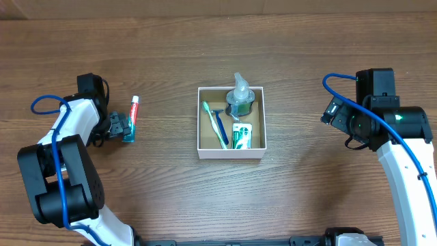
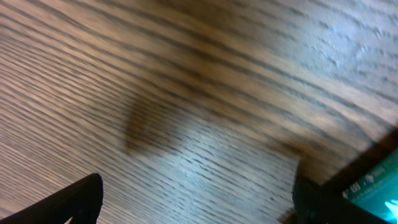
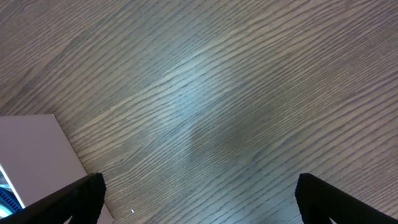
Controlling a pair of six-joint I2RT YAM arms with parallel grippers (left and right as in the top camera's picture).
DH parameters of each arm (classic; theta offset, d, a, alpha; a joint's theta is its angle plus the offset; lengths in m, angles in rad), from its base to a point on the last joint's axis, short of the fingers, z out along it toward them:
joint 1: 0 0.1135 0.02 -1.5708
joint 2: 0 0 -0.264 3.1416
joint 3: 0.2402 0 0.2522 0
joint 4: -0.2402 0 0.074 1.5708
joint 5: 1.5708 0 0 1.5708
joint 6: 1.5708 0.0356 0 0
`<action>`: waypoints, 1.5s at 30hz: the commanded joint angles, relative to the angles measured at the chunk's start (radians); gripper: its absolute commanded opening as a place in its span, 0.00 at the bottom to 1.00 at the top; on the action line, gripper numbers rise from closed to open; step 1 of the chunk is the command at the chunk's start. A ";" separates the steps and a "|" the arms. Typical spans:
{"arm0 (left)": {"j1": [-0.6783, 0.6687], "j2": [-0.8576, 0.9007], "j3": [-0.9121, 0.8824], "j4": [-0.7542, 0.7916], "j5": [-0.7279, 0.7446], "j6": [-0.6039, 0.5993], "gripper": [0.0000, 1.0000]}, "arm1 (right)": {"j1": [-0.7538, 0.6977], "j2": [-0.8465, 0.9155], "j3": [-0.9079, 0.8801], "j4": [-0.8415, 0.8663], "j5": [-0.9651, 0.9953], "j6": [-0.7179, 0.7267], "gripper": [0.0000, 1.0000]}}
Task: Pack container
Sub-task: 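Grasp the Colgate toothpaste tube with the left gripper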
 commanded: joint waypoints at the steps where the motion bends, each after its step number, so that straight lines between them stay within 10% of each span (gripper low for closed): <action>1: -0.002 0.008 0.025 -0.035 0.026 -0.010 0.98 | -0.004 -0.008 0.021 0.006 0.010 -0.002 1.00; 10: -0.004 -0.029 0.226 -0.217 -0.013 -0.073 1.00 | -0.004 -0.008 0.021 0.006 0.011 -0.002 1.00; 17: -0.074 -0.039 0.226 -0.134 0.322 -0.061 0.92 | -0.004 -0.008 0.021 0.006 0.010 -0.002 1.00; 34: -0.137 -0.018 -0.022 0.240 0.239 0.024 0.92 | -0.004 -0.008 0.021 0.006 0.011 -0.002 1.00; 38: -0.137 -0.003 -0.025 0.254 0.239 0.024 0.70 | -0.004 -0.008 0.021 0.006 0.011 -0.002 1.00; 45: -0.137 0.013 -0.026 0.253 0.238 0.025 0.75 | -0.004 -0.008 0.021 0.006 0.011 -0.002 1.00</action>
